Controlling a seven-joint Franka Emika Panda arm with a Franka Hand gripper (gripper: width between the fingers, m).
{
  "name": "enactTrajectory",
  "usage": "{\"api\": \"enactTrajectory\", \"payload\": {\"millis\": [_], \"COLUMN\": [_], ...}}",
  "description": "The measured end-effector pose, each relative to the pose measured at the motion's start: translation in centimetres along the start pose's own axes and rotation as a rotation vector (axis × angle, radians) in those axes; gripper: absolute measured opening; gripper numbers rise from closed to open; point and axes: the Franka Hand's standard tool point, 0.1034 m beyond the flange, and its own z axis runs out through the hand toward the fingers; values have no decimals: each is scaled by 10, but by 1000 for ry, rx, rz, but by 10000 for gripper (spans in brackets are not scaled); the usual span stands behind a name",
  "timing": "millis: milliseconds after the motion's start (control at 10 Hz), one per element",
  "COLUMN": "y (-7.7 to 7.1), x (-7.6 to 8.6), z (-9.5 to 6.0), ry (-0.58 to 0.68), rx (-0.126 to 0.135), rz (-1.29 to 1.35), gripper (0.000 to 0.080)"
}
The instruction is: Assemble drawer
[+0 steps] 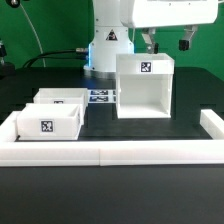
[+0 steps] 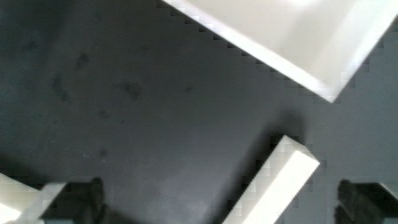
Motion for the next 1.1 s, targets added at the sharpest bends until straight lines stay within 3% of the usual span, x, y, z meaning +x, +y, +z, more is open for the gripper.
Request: {"api": "enactTrajectory", "payload": {"millis": [200,500,600,700,1100], "y": [-4,-33,-35,-37,-37], "x": [-6,-37,-41,-47,-47], "z": [-4,2,5,10,11], "ry": [13,-3,-8,-12,-15], "rx": [-9,-11,-5,33,38], "rz": [149,421,435,481,490], "gripper": [649,649,649,649,649]}}
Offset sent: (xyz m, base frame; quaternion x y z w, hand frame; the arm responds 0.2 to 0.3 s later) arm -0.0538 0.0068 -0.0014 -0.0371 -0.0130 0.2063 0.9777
